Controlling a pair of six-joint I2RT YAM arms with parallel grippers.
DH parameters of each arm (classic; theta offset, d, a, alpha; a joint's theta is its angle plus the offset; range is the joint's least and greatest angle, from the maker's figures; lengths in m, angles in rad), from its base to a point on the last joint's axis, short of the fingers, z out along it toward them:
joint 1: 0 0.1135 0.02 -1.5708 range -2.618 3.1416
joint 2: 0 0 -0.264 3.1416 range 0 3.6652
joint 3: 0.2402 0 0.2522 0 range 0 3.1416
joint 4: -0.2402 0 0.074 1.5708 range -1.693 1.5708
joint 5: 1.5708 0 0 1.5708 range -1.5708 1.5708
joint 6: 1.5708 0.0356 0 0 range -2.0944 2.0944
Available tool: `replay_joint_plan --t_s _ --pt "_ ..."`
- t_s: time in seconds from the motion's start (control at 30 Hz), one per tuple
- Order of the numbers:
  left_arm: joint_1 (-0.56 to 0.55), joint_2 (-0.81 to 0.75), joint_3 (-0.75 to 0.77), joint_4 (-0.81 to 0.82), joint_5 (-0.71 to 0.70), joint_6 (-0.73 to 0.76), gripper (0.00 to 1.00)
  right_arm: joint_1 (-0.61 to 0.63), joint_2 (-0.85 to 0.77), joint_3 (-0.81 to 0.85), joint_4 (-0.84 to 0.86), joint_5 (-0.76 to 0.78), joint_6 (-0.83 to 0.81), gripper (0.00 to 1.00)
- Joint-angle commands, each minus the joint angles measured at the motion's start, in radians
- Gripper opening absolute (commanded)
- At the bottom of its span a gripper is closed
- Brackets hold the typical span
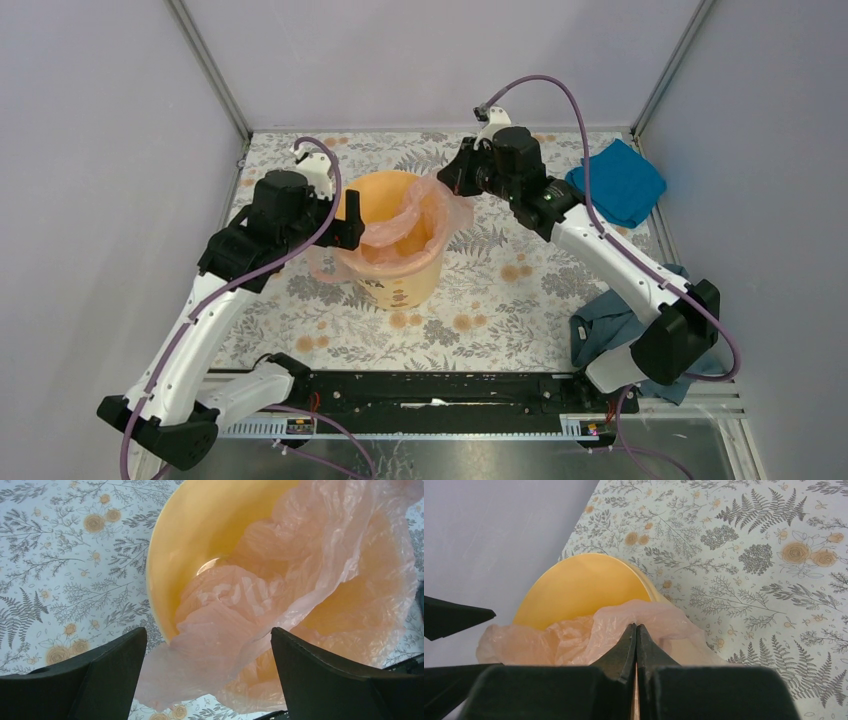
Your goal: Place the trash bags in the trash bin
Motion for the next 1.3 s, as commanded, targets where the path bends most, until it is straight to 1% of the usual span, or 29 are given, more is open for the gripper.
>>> replay_joint_plan --t_s 0.0,0.2,0.23,0.27,0.33,0.4,0.5,0.53,0.57,0.63,0.73,0.77,0.8,0.9,0.97,1.07,1.13,1.27 --pt "0.004 -0.041 -0.021 0.035 0.053 0.014 0.99 -0.003 0.021 0.065 0.029 0.025 0.027 0.00" --pt "0.004 -0.055 -0.046 0.035 0.070 0.014 0.99 -0.003 0.011 0.047 0.043 0.012 0.037 0.00" --pt "0.004 -0.060 -0.056 0.047 0.063 0.018 0.99 -0.003 0.009 0.045 0.044 0.011 0.037 0.00" --pt "0.004 -0.064 -0.065 0.060 0.022 0.018 0.97 -0.003 0.006 0.043 0.046 0.010 0.036 0.00" --pt "0.004 -0.057 -0.069 0.078 -0.073 0.005 0.88 -0.003 0.004 0.038 0.049 0.010 0.037 0.00" --pt "0.004 -0.026 -0.051 0.072 -0.126 -0.010 0.77 -0.003 0.005 0.037 0.051 0.009 0.037 0.00" --pt "0.004 -0.004 -0.037 0.072 -0.192 -0.046 0.55 -0.003 0.014 0.040 0.052 0.000 0.033 0.00" --pt "0.004 -0.004 -0.037 0.079 -0.201 -0.058 0.49 -0.003 0.018 0.041 0.051 0.001 0.032 0.00" --pt "0.004 -0.007 -0.041 0.091 -0.203 -0.071 0.48 -0.003 0.023 0.042 0.050 0.002 0.027 0.00" --pt "0.004 -0.015 -0.051 0.113 -0.203 -0.091 0.51 -0.005 0.030 0.043 0.053 0.007 0.015 0.00" --pt "0.004 -0.014 -0.059 0.134 -0.241 -0.124 0.51 -0.013 0.050 0.054 0.059 -0.010 -0.016 0.00" --pt "0.004 -0.011 -0.064 0.140 -0.248 -0.131 0.49 -0.015 0.062 0.063 0.057 -0.011 -0.026 0.00" --pt "0.004 -0.007 -0.067 0.146 -0.255 -0.143 0.45 -0.020 0.071 0.071 0.056 -0.017 -0.035 0.00" --pt "0.004 0.006 -0.073 0.160 -0.276 -0.164 0.27 -0.032 0.097 0.084 0.075 -0.046 -0.053 0.04" --pt "0.004 0.010 -0.086 0.184 -0.287 -0.172 0.21 -0.043 0.116 0.095 0.084 -0.055 -0.049 0.07" --pt "0.004 0.020 -0.098 0.212 -0.302 -0.194 0.17 -0.059 0.148 0.110 0.103 -0.080 -0.033 0.10" --pt "0.004 0.035 -0.101 0.216 -0.320 -0.213 0.15 -0.067 0.169 0.118 0.109 -0.098 -0.026 0.10" --pt "0.006 0.063 -0.117 0.220 -0.393 -0.250 0.15 -0.078 0.201 0.124 0.133 -0.136 -0.028 0.09"
